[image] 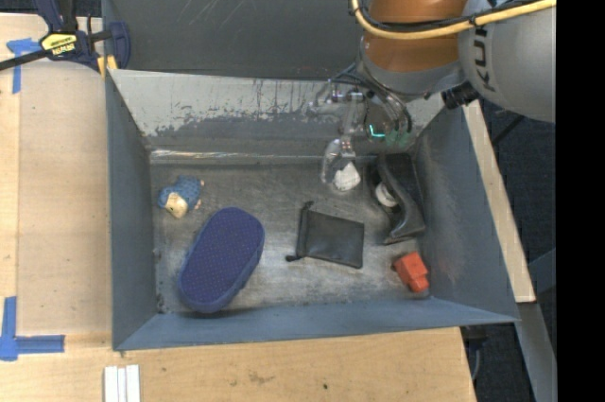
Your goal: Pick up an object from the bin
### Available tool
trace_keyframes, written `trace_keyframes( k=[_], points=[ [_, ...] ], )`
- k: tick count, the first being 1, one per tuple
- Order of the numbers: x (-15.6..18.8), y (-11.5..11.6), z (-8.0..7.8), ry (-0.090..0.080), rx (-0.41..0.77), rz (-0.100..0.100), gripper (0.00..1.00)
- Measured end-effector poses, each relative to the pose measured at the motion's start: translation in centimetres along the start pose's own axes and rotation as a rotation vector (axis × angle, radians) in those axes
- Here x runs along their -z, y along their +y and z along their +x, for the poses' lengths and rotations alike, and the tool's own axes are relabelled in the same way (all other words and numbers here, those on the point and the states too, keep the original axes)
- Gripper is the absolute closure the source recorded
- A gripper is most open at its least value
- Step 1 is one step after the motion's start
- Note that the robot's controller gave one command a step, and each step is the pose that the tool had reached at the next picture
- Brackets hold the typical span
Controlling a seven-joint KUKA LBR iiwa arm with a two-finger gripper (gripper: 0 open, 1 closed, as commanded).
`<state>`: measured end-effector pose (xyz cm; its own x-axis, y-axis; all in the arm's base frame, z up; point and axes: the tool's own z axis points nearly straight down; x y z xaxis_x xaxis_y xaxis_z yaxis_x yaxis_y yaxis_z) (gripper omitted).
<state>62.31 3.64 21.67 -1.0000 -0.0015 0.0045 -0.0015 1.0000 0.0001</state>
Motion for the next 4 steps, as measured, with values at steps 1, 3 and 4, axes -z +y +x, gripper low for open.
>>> trace_keyframes(
  k=[1, 3, 4],
  points=[
    [-12.9, -3.2, 4.0, 0.001, 0.165, 0.001, 0.0],
    [-13.8, -1.7, 4.1, -0.033, 0.384, 0.002, 1.0],
    [0.9, -2.6, 3.6, -0.017, 0.506, 0.004, 1.0]
  ],
)
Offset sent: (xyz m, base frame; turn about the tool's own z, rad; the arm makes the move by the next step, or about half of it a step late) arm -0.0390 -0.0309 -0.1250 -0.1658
